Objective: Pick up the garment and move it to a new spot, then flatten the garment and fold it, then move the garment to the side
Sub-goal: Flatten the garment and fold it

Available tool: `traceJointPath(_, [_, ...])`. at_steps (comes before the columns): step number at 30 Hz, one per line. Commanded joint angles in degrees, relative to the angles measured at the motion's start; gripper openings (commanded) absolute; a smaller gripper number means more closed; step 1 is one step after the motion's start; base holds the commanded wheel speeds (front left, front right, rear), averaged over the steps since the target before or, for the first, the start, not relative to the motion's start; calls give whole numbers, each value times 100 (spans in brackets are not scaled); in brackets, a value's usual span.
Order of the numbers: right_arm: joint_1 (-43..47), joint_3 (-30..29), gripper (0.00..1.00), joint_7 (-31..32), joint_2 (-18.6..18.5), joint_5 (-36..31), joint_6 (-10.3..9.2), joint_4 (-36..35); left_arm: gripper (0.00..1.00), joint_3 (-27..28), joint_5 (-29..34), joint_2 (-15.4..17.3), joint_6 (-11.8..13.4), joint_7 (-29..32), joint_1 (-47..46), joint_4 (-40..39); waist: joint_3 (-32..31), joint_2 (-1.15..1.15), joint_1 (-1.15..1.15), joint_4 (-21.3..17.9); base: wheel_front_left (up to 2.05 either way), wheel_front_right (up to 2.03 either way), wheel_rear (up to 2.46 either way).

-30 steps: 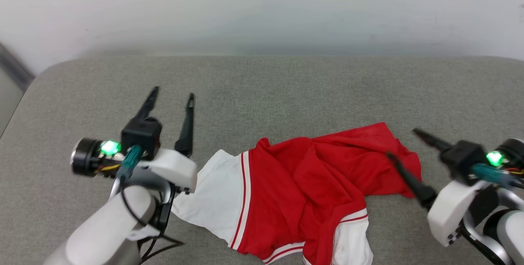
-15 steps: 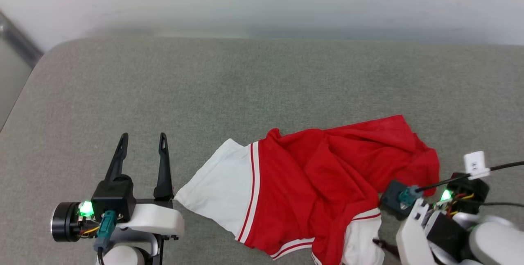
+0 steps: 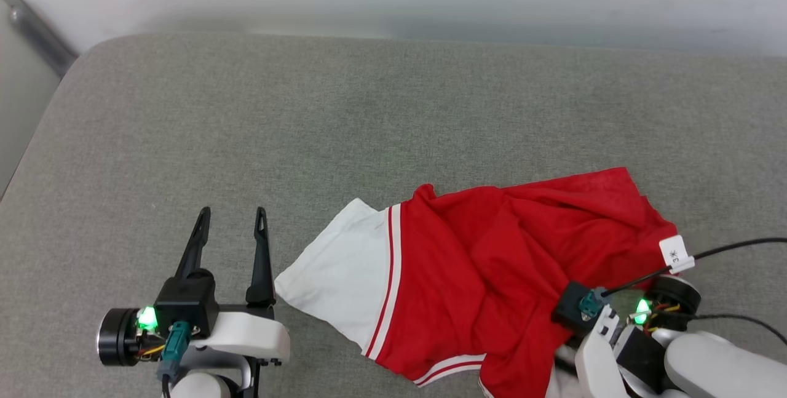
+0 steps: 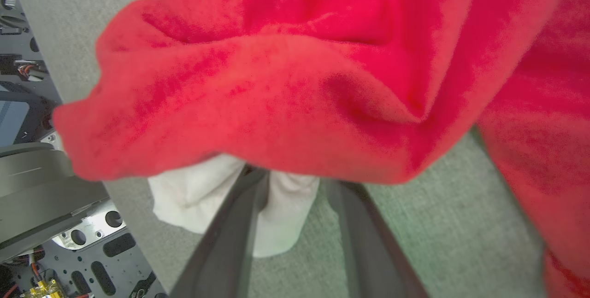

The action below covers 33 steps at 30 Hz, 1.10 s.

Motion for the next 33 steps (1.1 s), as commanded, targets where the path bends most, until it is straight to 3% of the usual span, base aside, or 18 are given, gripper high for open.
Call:
traceJointPath(1, [-58,124,0,-133,109,-47,-2,75,100,82,72,-63,-55,-13,102,41,-82,0,0,-80,0,0,0])
traceJointPath(7, [-497,33,0,-563,-380,108,-4,-246,100,313,235,-224,-265,-14,298,130,-297,0,0,-246,0,0,0])
traceJointPath(13, [-512,-172,0,-430,-1271,354,-3,-480,100,512,376,-344,-440,-13,410,159,-374,0,0,-302,0,0,0])
traceJointPath(16, [-220,-268,0,-339,-1536,661,-3,-355,100,591,444,-410,-538,-13,423,194,-381,0,0,-300,0,0,0])
traceJointPath(19, [70,-352,0,-332,-1611,918,-4,-22,100,650,525,-479,-606,-13,429,231,-378,0,0,-277,0,0,0])
traceJointPath(26, [785,-316,0,-511,-1238,1288,-1,893,100,767,668,-594,-761,-13,464,351,-453,0,0,-251,0,0,0])
traceJointPath(27, [773,-411,16,-637,-1212,1308,-1,954,100,789,686,-600,-772,-13,488,366,-480,0,0,-268,0,0,0])
traceJointPath(28, [730,-509,100,-788,-1202,1269,-7,979,100,813,710,-604,-792,-13,522,380,-514,0,0,-287,0,0,0])
traceJointPath(33, [521,-870,100,-1158,-1430,1108,-4,785,100,900,768,-629,-851,-13,598,414,-613,0,0,-337,0,0,0])
